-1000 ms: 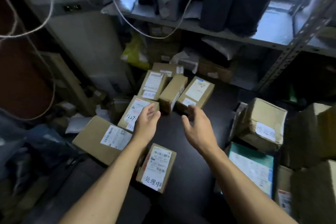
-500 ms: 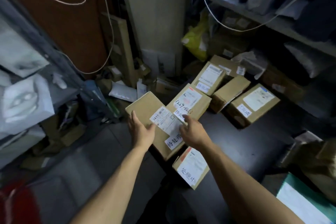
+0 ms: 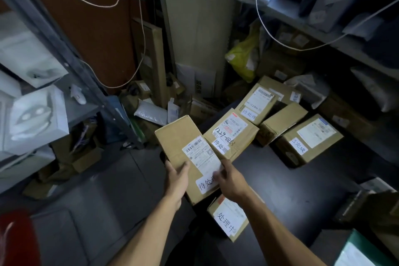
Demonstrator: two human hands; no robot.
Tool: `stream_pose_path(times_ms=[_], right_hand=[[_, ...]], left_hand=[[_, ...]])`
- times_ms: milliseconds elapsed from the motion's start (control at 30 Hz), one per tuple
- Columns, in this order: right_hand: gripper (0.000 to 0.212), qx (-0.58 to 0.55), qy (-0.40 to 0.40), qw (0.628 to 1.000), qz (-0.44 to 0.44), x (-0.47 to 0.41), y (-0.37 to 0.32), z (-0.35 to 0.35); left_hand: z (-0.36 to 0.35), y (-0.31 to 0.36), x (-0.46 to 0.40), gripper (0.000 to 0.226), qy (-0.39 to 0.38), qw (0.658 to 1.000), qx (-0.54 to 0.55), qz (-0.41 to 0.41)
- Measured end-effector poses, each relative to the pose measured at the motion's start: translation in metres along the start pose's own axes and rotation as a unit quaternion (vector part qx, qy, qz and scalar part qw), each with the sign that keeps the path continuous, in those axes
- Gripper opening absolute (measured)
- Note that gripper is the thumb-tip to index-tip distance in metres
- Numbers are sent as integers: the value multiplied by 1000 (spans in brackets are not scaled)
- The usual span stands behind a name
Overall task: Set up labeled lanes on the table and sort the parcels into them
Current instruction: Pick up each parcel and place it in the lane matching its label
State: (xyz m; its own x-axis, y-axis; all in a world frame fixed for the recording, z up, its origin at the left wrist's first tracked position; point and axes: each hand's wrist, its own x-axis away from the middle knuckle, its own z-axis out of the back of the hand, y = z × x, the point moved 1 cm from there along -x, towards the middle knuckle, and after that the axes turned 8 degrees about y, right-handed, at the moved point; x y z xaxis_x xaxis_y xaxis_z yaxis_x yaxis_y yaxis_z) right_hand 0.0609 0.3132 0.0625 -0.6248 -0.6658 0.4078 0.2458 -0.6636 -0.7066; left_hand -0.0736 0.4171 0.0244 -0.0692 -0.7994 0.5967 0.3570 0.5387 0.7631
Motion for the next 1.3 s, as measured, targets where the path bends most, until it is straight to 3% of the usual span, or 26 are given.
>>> stream_pose_path(times_ms=[300,567,867,1100,1300], right_hand=[[25,-178,33,979,96,49,-39,19],[36,-217,102,959,149,113,-34,65],[48,-320,206,911,157,210,-9,134],[43,-335,334,878,75,277,15,149],[55,-347,371,861,23,323,33,171]], left_hand=[[41,51,29,77,19,993,49,-101],[29,89,113,51,-65,984,80,-148],[-15,109,209,34,-268,939,57,-208],[-58,109,255,39,-439,882,-1,-169],[-86,104,300,31,-528,828,-30,-185]])
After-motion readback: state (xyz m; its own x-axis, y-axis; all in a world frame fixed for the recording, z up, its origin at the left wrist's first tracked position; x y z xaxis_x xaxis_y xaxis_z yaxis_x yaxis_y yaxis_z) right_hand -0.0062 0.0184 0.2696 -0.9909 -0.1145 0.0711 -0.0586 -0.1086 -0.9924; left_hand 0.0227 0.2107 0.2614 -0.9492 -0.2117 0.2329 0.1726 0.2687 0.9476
